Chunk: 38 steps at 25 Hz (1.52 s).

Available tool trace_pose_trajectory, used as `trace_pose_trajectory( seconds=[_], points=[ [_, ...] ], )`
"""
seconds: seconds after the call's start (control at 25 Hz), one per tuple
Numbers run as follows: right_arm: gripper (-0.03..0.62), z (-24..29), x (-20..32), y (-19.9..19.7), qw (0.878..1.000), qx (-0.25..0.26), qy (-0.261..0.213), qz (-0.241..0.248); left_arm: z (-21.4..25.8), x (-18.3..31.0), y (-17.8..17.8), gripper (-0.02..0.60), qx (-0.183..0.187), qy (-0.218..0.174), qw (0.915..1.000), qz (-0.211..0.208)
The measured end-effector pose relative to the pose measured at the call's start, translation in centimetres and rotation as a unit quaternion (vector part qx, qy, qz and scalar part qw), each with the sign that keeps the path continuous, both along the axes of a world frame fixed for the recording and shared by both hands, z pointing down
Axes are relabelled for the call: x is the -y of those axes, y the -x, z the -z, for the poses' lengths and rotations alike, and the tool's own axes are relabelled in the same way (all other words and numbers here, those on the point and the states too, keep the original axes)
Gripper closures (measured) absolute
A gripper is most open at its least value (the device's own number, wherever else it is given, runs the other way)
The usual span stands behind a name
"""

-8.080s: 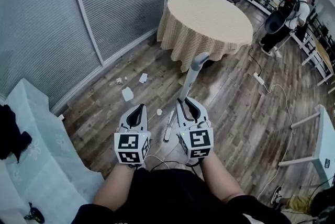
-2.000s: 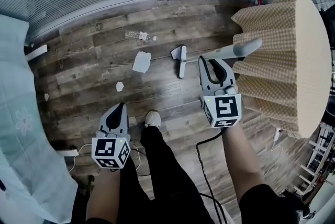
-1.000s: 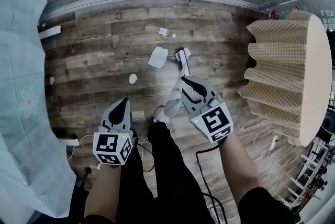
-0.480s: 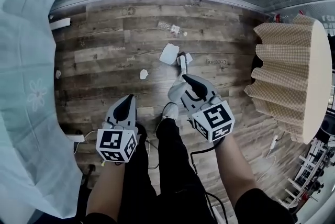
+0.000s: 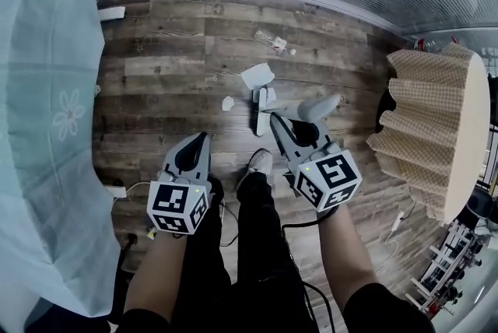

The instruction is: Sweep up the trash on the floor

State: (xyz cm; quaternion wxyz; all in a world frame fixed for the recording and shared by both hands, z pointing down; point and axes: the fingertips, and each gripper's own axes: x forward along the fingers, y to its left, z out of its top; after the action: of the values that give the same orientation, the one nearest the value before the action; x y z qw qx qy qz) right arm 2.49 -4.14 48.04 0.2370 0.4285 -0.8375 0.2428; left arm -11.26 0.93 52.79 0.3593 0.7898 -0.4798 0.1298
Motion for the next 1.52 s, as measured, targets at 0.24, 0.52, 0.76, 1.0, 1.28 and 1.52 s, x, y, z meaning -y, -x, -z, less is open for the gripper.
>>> trace_pose_trajectory(
  seconds=[0.24, 0.52, 0.76, 1.0, 1.28, 1.52],
  points=[
    [0.491, 1.4, 0.0, 4.2, 1.0, 0.019, -0.002, 0.011, 0.2, -0.8, 3.1, 0.586, -0.007, 0.001, 0.9999, 0.013],
    [0.501, 1.6, 0.5, 7.5, 0.999, 0.005, -0.027, 0.034, -0.6, -1.0, 5.9, 0.586, -0.008, 0.009, 0.9994, 0.032],
    [0.505, 2.3, 0.4, 7.1, 0.998, -0.02, -0.046, 0.041, -0.6, -1.1, 6.2, 0.586, -0.014, 0.009, 0.9995, 0.029],
    [0.508, 3.4, 0.2, 3.3, 0.998, -0.025, -0.052, 0.011, -1.2, -0.9, 5.2, 0.586, -0.012, 0.013, 0.9998, 0.01],
    [0.511, 5.1, 1.5, -5.2, 0.995, -0.015, -0.063, -0.077, -1.4, -0.1, 2.4, 0.586, 0.004, 0.006, 1.0, -0.004],
    [0.511, 6.7, 3.1, -10.4, 0.988, -0.03, -0.105, -0.112, 0.4, 1.6, -0.3, 0.586, 0.008, -0.012, 0.9999, 0.003]
  ],
)
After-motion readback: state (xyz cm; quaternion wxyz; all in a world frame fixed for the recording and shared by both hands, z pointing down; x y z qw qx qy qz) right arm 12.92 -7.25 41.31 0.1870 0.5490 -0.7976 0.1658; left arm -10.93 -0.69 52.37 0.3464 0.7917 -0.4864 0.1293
